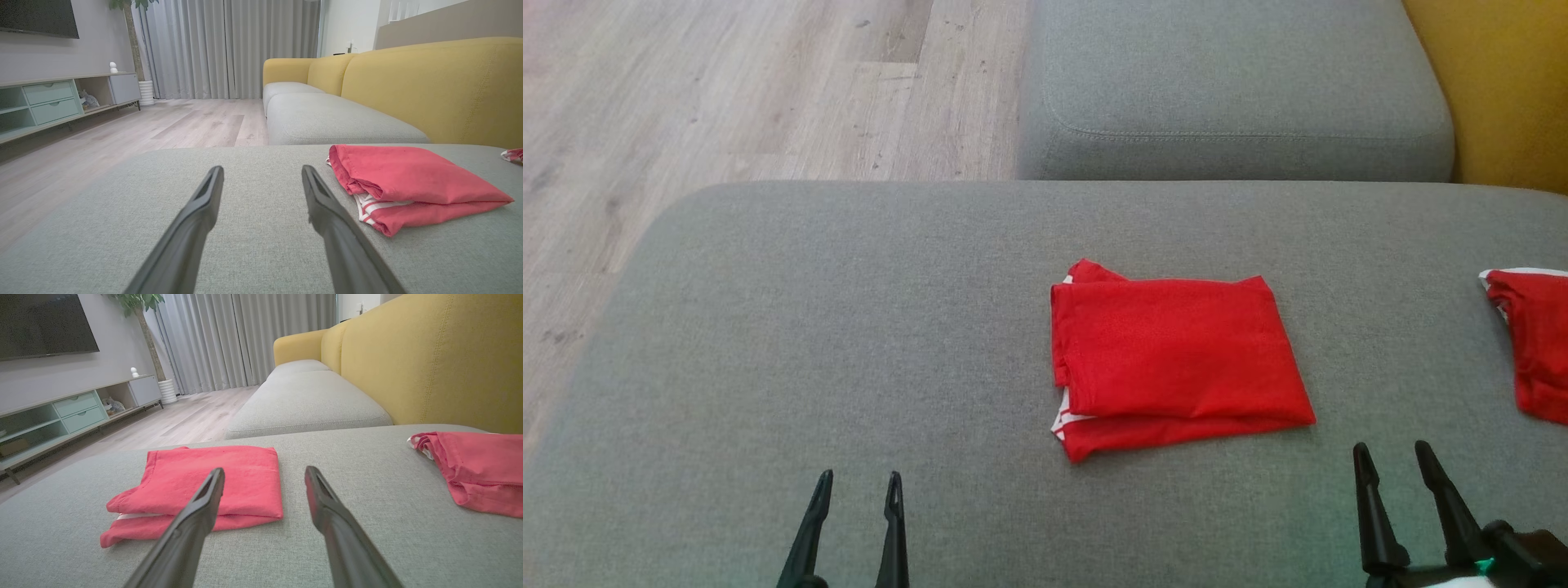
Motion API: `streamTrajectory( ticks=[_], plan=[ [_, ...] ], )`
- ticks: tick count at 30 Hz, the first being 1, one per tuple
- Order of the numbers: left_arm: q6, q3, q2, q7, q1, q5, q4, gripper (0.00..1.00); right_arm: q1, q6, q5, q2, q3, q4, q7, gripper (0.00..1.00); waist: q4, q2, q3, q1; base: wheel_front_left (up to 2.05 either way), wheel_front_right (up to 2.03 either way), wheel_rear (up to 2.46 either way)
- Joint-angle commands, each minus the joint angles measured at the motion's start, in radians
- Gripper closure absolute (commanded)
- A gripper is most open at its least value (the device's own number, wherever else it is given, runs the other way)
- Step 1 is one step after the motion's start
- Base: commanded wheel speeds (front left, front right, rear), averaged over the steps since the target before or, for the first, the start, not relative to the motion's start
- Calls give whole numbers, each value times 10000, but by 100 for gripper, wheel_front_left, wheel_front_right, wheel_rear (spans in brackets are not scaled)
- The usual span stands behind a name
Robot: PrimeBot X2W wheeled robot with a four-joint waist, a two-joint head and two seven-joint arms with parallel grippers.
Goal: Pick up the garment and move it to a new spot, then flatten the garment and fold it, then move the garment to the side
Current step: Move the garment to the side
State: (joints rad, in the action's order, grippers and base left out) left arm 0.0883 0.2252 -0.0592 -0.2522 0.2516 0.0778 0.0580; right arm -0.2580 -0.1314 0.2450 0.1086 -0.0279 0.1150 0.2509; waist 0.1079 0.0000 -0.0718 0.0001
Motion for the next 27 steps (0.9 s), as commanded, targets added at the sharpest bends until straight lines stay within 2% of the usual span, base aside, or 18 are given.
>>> streamTrajectory(
  ticks=[1,8,17,27],
  plan=[
    [28,-366,66,-95,-262,-73,-268,0,390,7,-101,133,-215,-292,108,0,-7,0,9,-1,0,0,0],
    [-8,-445,74,-95,-299,-45,-283,0,431,7,-50,143,-281,-239,108,0,-22,0,37,-1,0,0,0],
    [-193,-583,85,-95,-303,511,-451,0,439,7,-89,172,-217,-46,108,0,17,0,74,-1,0,0,0],
    [-147,-543,88,-95,-369,569,-528,0,933,7,173,300,-362,993,108,0,211,0,373,-1,0,0,0]
  ],
)
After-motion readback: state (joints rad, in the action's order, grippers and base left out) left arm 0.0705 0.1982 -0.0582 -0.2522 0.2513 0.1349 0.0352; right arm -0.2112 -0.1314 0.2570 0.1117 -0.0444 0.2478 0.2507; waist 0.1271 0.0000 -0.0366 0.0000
